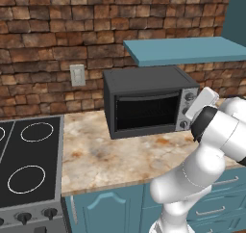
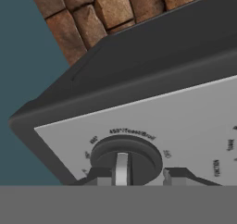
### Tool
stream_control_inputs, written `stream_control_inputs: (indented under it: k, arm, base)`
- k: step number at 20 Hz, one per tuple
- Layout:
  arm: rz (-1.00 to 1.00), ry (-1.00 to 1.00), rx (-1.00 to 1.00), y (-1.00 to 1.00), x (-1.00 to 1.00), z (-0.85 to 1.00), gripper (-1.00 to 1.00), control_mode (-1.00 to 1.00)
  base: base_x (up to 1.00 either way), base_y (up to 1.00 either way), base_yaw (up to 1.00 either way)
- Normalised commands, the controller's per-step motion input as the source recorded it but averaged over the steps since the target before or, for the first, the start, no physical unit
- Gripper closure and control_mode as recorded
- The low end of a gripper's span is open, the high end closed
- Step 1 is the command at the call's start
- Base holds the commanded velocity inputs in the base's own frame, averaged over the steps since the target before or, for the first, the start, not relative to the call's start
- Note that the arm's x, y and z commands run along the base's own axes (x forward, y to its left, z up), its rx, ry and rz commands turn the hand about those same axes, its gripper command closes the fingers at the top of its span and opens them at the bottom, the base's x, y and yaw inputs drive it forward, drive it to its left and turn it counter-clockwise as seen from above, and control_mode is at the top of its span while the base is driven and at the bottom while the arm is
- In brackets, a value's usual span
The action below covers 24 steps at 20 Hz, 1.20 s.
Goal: Pull the toaster oven rack outwards. Pick up the baguette from the plate and place it on the toaster oven rack. Close the toaster oven door fully and set the temperature to the lowest setting.
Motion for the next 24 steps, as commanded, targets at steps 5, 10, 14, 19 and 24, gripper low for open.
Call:
stream_control_inputs:
  k: [5, 10, 14, 19, 24]
  arm:
    - [0.0, -0.24, -0.57, 0.0, 0.57, 0.41, 1.0, -1.0]
    - [-0.04, -0.29, -0.71, 0.08, 0.37, 0.47, 1.0, -1.0]
    - [-0.18, -0.35, -0.8, 0.66, 0.01, 0.17, 1.0, -1.0]
    - [-0.24, -0.38, -0.78, 0.58, 0.35, 0.0, 1.0, -1.0]
    - [-0.29, -0.39, -0.75, 0.36, 0.63, 0.04, 1.0, -1.0]
  base:
    - [0.0, 0.0, 0.0]
    - [0.0, 0.0, 0.0]
    - [0.0, 0.0, 0.0]
    - [0.0, 0.0, 0.0]
    - [0.0, 0.0, 0.0]
